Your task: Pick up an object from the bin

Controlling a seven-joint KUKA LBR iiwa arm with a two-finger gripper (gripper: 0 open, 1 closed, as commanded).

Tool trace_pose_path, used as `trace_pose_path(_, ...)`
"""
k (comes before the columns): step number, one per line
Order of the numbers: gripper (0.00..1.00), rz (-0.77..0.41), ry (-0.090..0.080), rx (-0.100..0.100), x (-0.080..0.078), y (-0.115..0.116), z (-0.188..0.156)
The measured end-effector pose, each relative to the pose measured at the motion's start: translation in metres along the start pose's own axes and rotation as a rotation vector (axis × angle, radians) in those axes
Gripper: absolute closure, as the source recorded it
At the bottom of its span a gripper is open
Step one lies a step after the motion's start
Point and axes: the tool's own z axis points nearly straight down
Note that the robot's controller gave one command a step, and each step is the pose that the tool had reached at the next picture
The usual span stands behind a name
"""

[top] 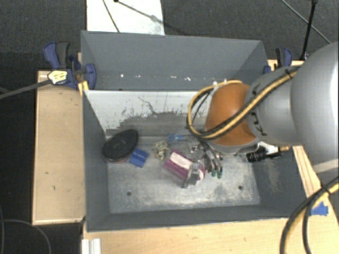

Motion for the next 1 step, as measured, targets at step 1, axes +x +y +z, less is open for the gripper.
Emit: trace_pose_path(1,1.00,-0.004,-0.004,-0.001,-0.0025,0.0006,-0.0832)
